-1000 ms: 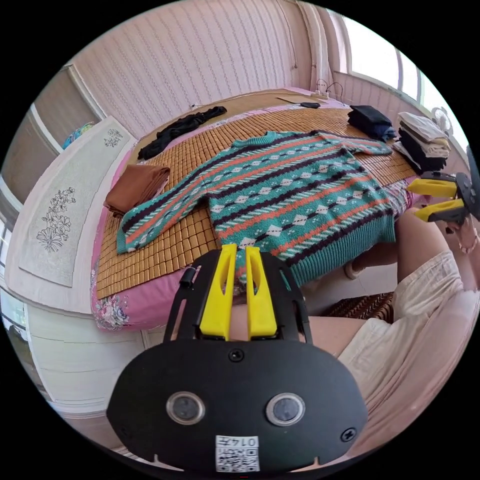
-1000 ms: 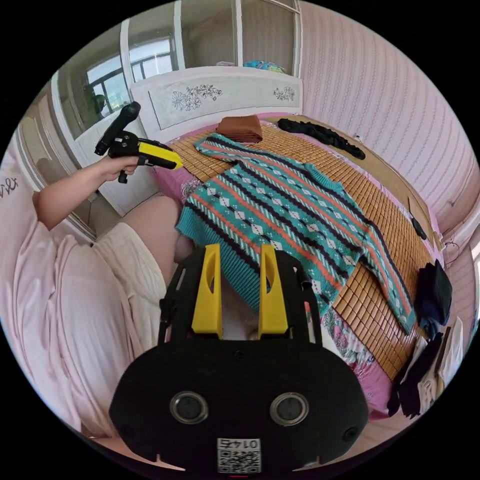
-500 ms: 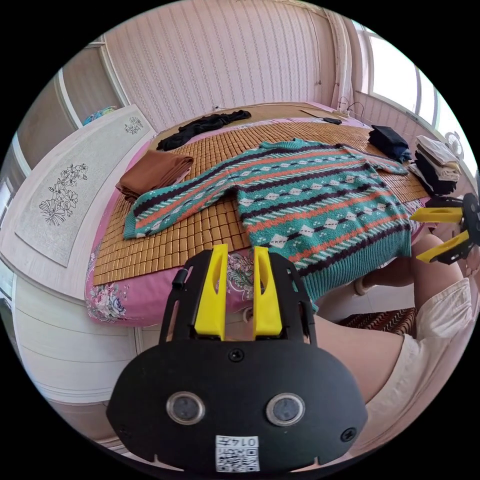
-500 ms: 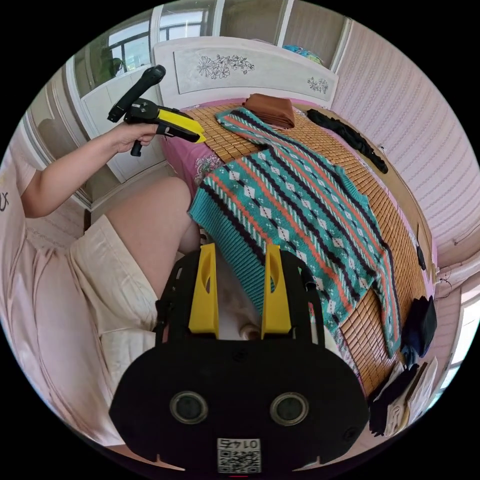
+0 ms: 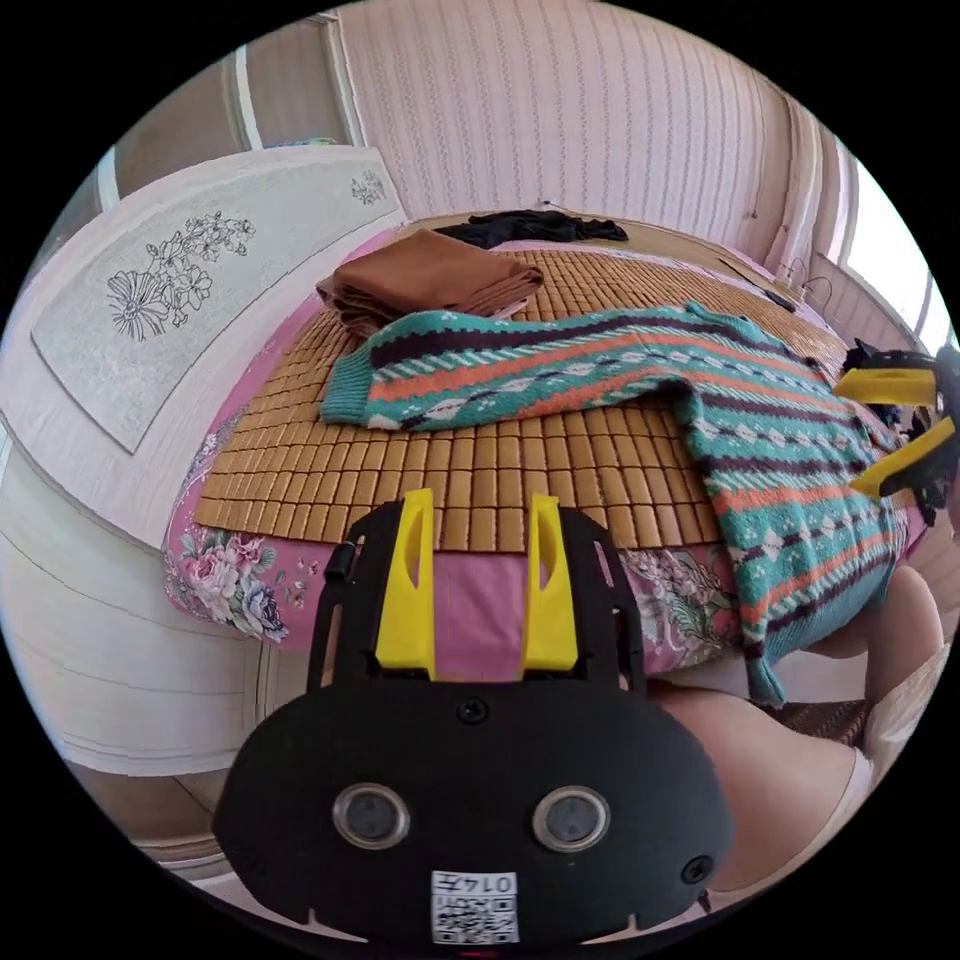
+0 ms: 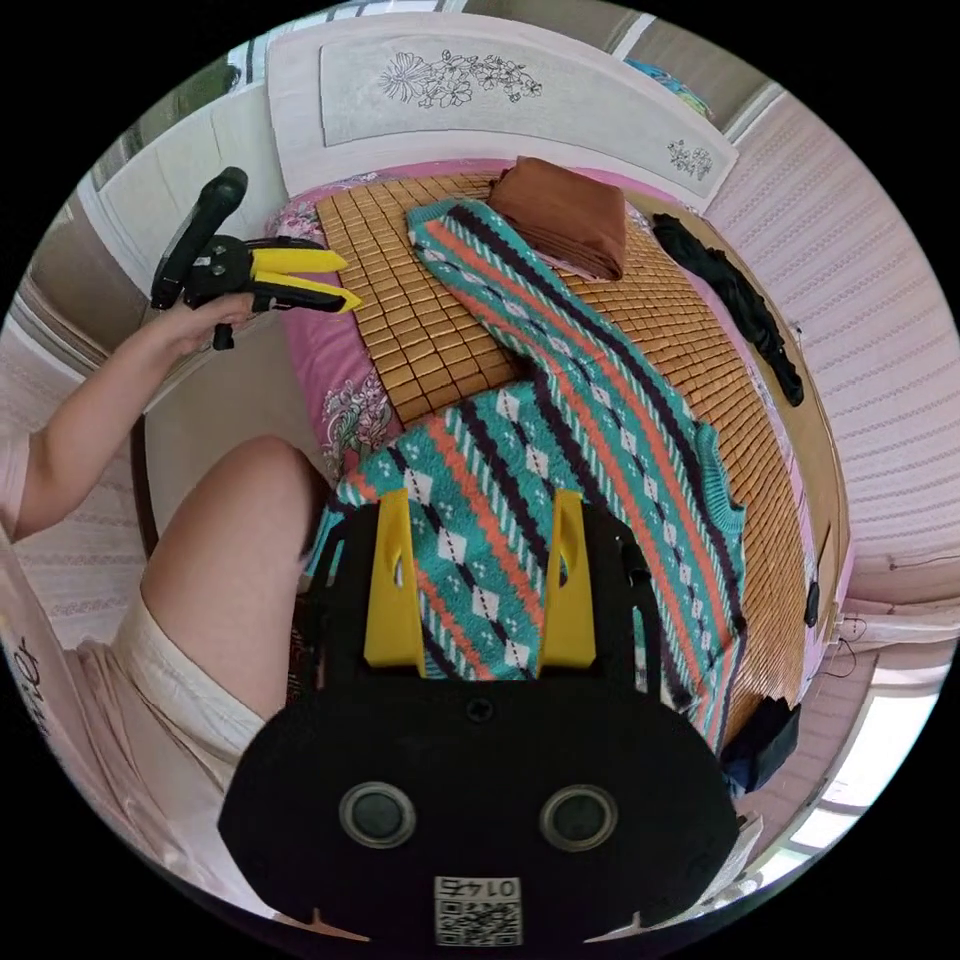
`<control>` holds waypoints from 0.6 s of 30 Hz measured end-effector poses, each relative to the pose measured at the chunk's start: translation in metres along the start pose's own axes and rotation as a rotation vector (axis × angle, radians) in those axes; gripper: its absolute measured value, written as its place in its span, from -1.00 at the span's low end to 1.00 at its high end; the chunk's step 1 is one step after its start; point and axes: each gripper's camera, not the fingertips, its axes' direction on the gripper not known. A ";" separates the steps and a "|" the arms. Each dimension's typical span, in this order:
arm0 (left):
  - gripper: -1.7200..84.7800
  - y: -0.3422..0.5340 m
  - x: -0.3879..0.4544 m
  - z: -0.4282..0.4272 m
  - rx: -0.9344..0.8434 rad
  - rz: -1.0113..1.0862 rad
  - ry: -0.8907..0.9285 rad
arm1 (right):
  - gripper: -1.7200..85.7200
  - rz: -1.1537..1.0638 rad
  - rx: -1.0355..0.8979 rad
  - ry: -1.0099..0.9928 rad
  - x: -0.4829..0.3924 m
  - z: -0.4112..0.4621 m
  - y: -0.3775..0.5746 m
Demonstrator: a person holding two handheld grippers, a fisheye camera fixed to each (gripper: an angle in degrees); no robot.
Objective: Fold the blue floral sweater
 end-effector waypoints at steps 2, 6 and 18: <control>-0.65 -0.007 -0.034 0.015 -0.001 -0.075 0.013 | -0.55 0.017 0.028 -0.043 0.007 0.014 -0.037; -0.64 -0.036 -0.100 0.054 -0.029 -0.231 0.076 | -0.56 0.023 0.068 -0.089 0.011 0.052 -0.122; -0.79 -0.097 -0.094 0.138 -0.042 -0.155 -0.002 | -0.72 0.080 -0.012 -0.043 0.049 0.140 -0.236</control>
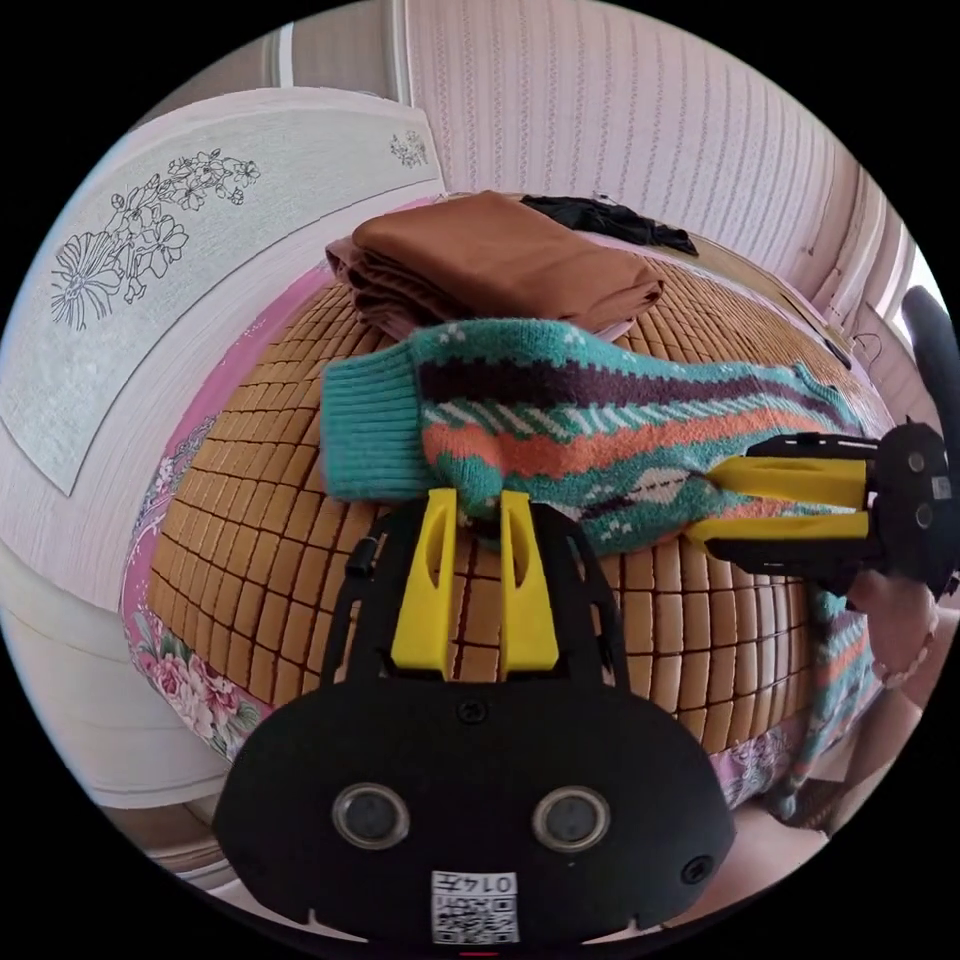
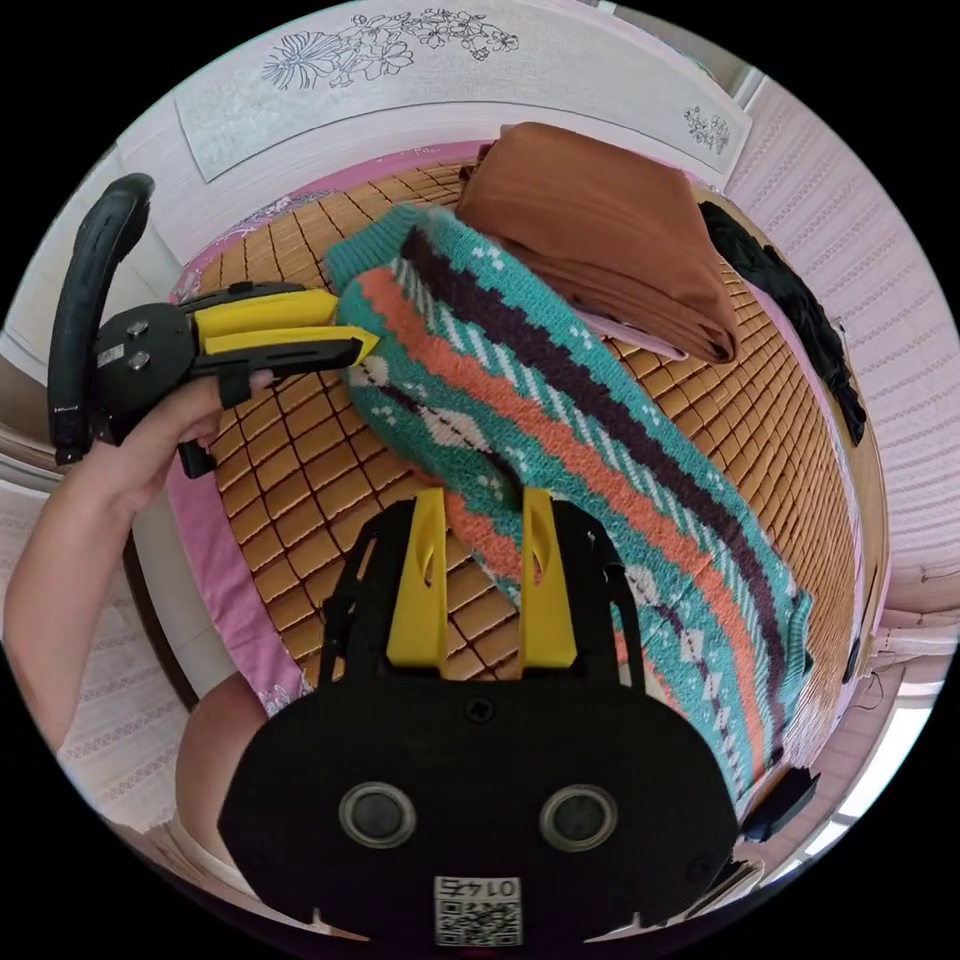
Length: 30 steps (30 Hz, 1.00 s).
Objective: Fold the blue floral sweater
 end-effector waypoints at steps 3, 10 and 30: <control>-0.83 -0.005 0.015 0.001 0.002 0.068 -0.013 | -0.77 -0.044 0.015 0.038 0.008 -0.001 0.002; -0.84 -0.018 0.047 -0.028 0.011 0.097 -0.043 | -0.81 -0.035 0.081 0.027 0.051 -0.031 0.021; -0.77 0.036 0.521 -0.196 0.226 0.869 0.641 | -0.87 0.938 0.190 -0.288 0.331 -0.121 0.534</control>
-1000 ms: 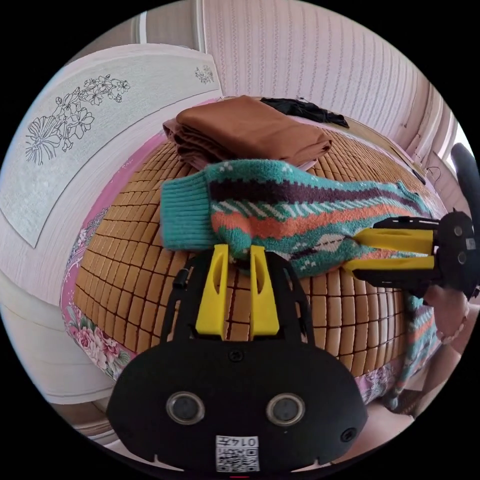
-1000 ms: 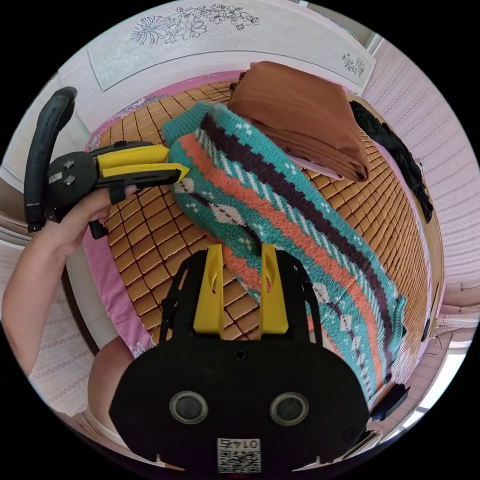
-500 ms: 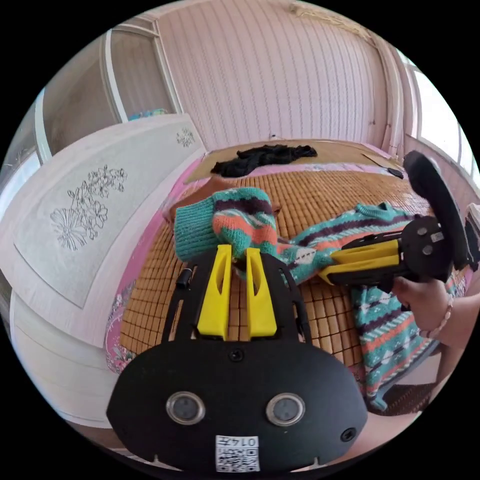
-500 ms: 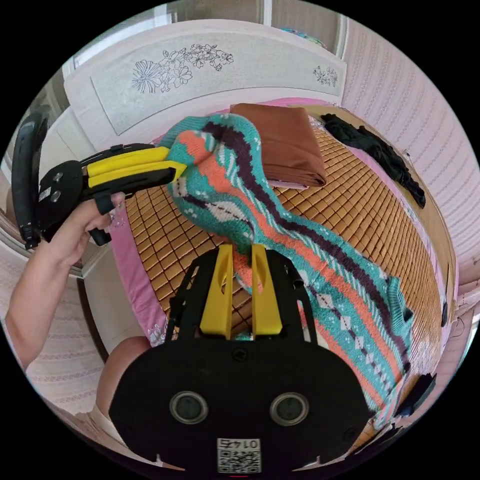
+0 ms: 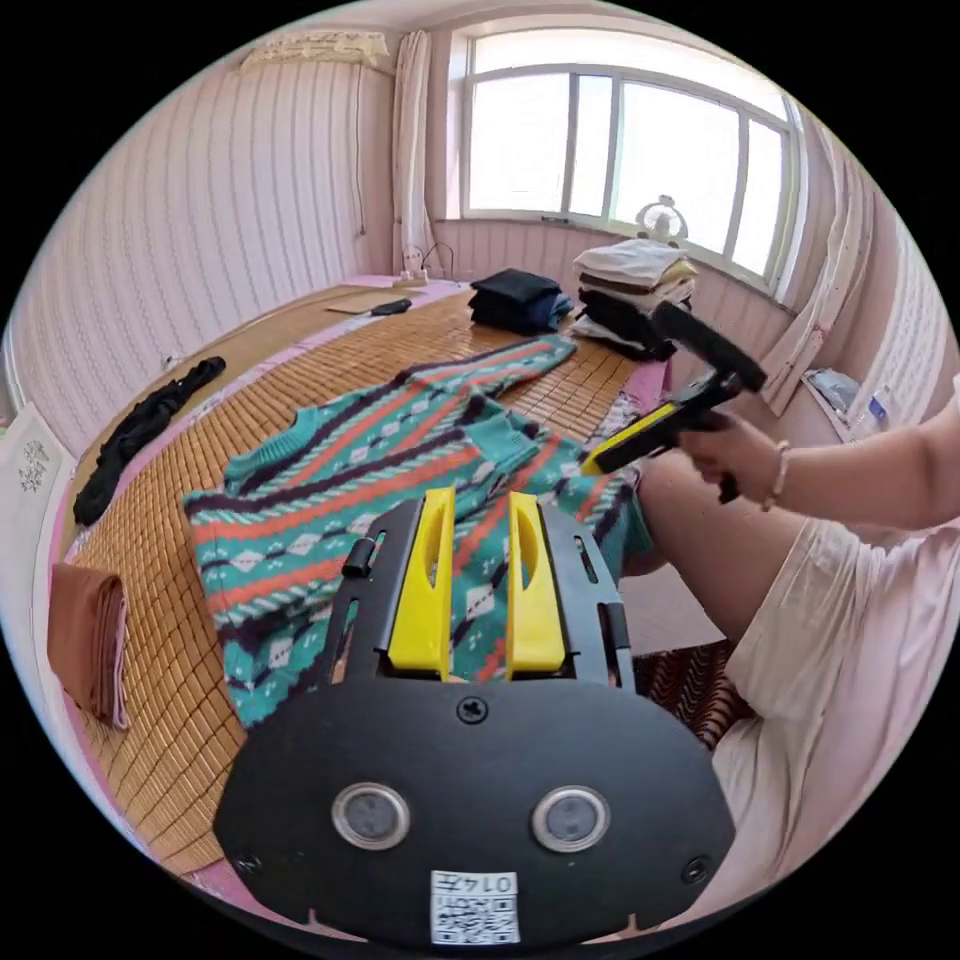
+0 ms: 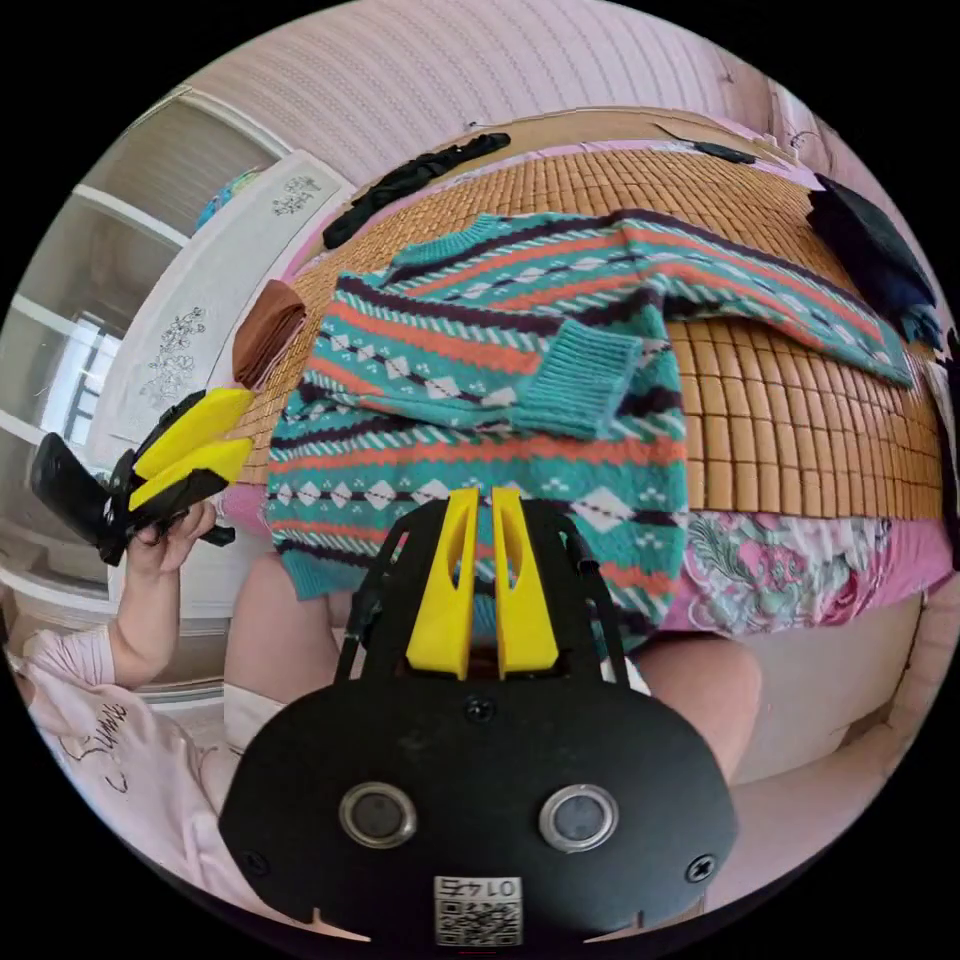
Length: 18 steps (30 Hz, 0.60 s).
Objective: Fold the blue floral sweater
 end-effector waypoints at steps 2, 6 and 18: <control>-0.77 0.017 -0.010 0.018 -0.089 -0.046 -0.056 | -0.84 0.058 0.014 0.033 0.033 -0.022 0.014; -0.77 0.040 -0.056 0.026 -0.225 -0.177 -0.217 | -0.81 0.069 0.058 0.052 0.067 -0.051 0.011; -0.75 0.024 -0.137 0.047 -0.357 -0.306 -0.454 | -0.71 -0.503 0.031 0.058 -0.036 -0.026 -0.150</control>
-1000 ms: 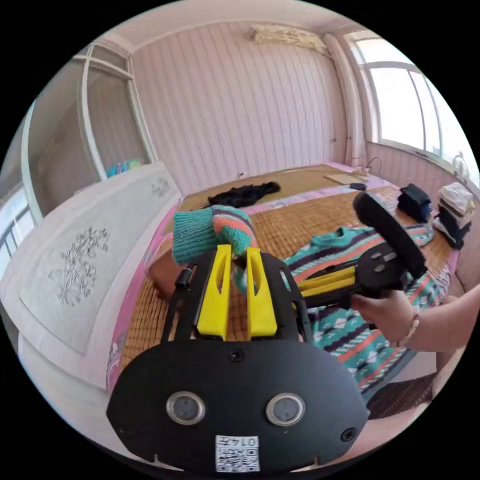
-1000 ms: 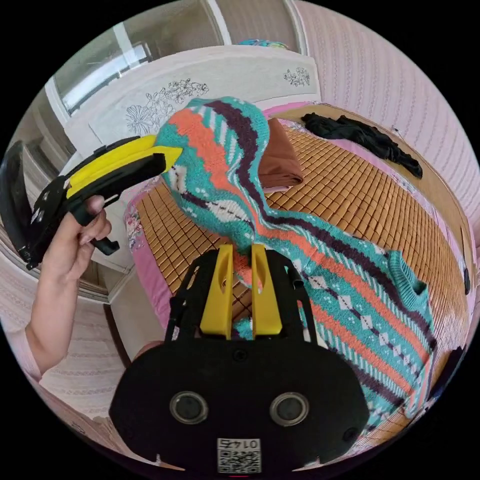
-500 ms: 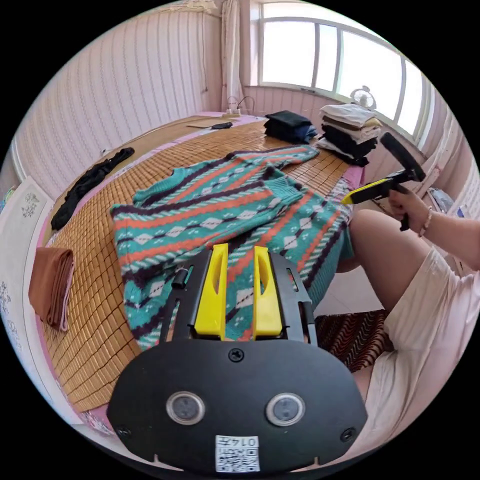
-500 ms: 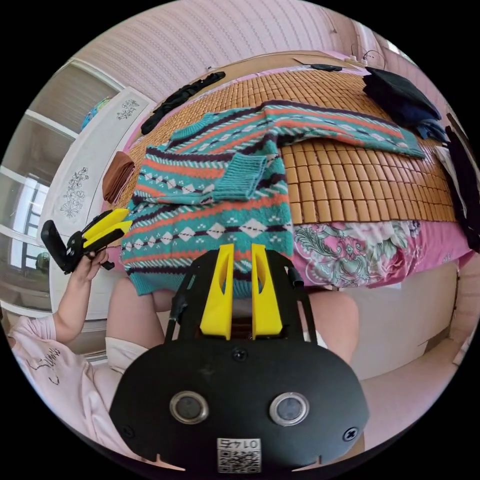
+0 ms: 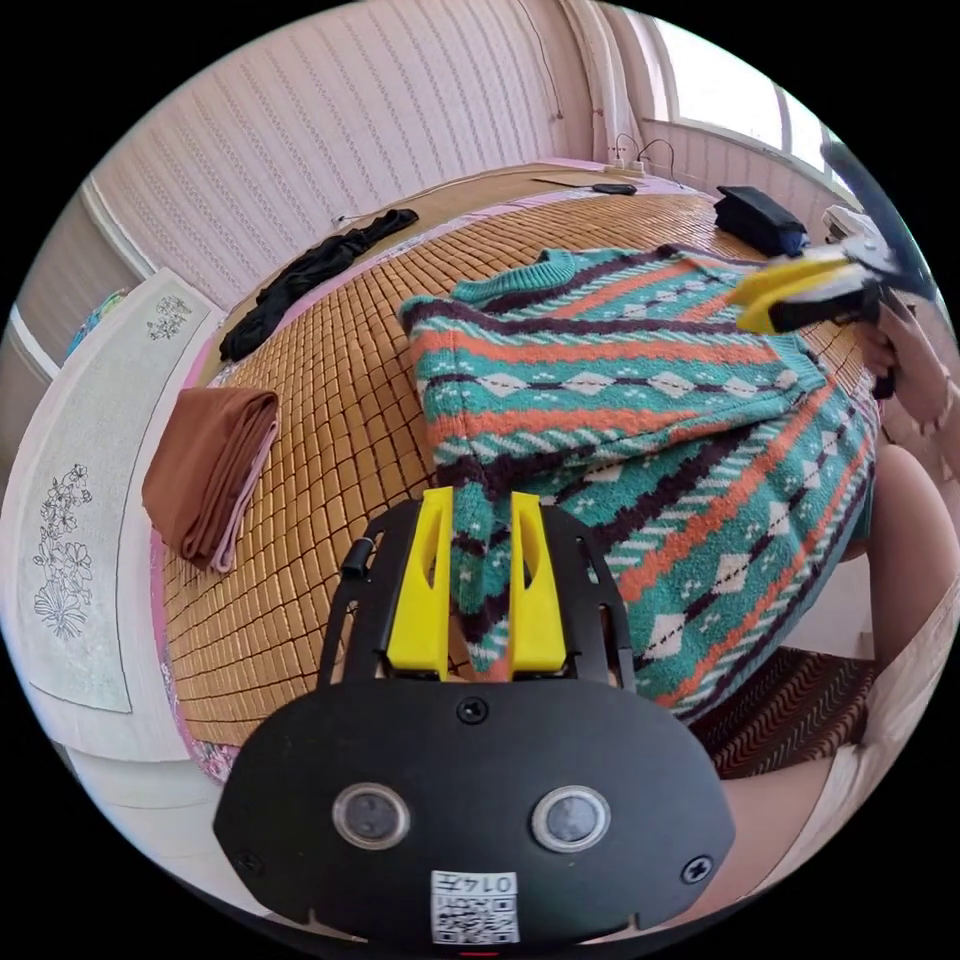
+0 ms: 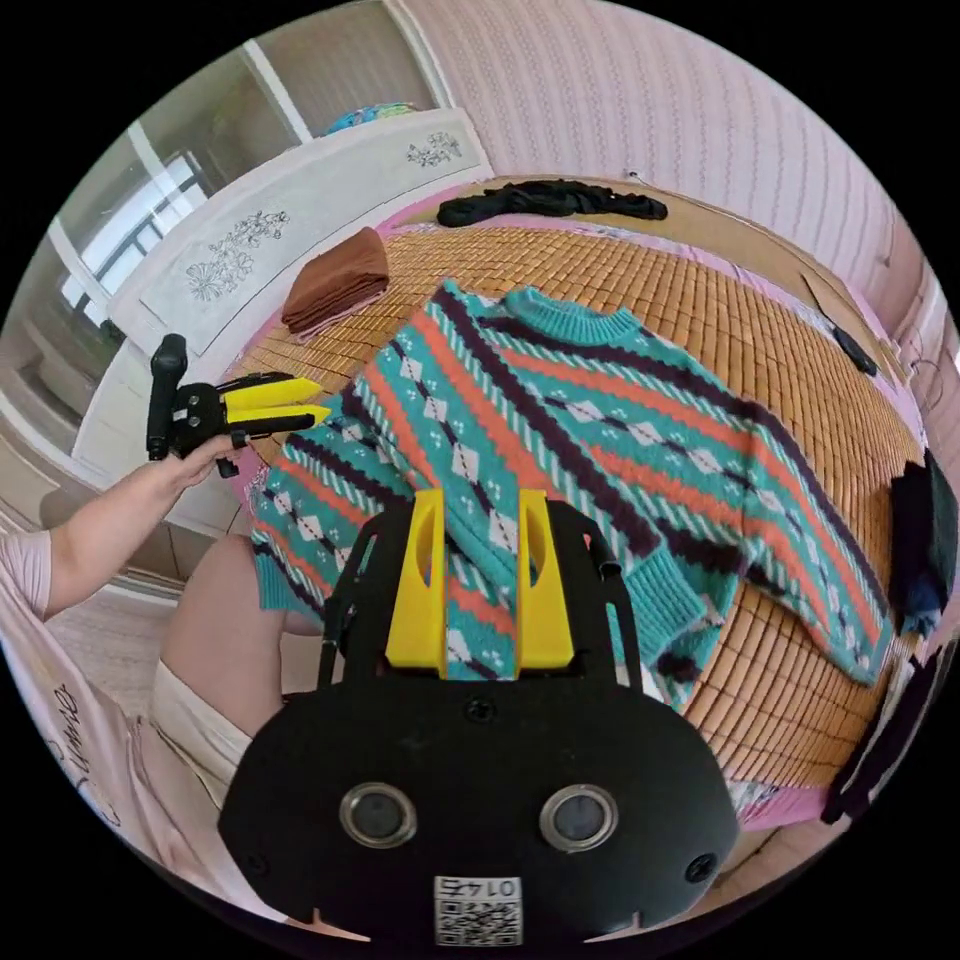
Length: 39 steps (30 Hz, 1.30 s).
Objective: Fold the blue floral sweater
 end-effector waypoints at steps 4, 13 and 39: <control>-0.73 -0.022 0.010 0.027 -0.040 0.108 -0.082 | -0.64 -0.152 -0.046 0.008 -0.005 0.038 -0.112; -0.82 -0.054 -0.033 0.044 -0.007 0.134 0.083 | -0.84 -0.215 -0.163 -0.194 0.030 0.098 -0.222; -0.85 -0.218 0.033 -0.012 -0.298 -0.086 0.453 | -0.91 0.488 -0.303 -0.143 0.259 -0.158 0.075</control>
